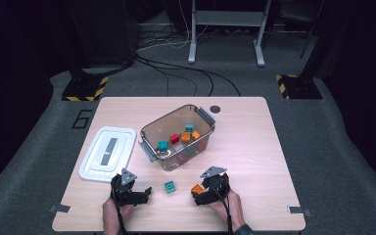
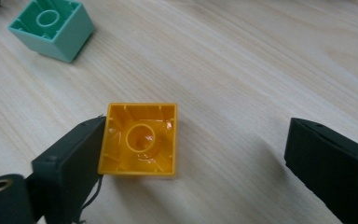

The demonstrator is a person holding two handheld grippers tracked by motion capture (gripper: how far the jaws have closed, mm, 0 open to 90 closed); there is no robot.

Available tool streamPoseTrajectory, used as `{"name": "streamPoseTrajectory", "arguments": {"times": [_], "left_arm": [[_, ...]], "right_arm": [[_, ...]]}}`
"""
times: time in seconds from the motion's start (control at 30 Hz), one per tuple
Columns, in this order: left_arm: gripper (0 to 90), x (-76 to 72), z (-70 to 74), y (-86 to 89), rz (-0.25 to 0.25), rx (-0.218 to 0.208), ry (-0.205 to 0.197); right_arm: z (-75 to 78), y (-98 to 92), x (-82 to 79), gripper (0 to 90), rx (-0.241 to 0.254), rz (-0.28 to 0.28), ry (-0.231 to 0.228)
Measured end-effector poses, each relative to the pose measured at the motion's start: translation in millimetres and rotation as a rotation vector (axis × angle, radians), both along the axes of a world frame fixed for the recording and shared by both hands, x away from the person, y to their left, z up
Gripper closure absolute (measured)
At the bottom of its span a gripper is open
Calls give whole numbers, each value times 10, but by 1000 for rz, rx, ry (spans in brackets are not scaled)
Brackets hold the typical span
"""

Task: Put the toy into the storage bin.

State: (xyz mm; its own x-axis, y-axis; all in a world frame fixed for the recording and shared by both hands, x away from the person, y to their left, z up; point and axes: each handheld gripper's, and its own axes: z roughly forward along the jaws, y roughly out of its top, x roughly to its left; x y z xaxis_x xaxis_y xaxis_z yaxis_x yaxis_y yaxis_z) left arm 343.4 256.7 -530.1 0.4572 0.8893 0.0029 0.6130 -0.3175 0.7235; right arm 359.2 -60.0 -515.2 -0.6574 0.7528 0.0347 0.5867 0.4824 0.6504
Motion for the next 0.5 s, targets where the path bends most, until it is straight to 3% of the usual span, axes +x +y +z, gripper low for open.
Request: {"name": "streamPoseTrajectory", "arguments": {"times": [0.1, 0.2, 0.23, 0.3, 0.43, 0.5], "left_arm": [[42, -2, 2, 1, -2, 3, 2], [42, -3, 3, 1, -2, 4, 1], [42, -3, 3, 1, -2, 4, 1], [42, -4, 2, -2, -2, 2, 1], [42, -2, 3, 2, -3, 3, 1], [42, -5, 3, -2, -1, 3, 1]], "right_arm": [[7, -17, 12, 152, -1, -2, -14], [13, -17, -24, 291, 0, -17, -22], [13, -17, -24, 291, 0, -17, -22], [13, -33, -36, 425, -3, -12, -30], [16, -55, -31, 574, 7, -8, -32], [18, -66, -25, 578, 10, -12, -40]]}}
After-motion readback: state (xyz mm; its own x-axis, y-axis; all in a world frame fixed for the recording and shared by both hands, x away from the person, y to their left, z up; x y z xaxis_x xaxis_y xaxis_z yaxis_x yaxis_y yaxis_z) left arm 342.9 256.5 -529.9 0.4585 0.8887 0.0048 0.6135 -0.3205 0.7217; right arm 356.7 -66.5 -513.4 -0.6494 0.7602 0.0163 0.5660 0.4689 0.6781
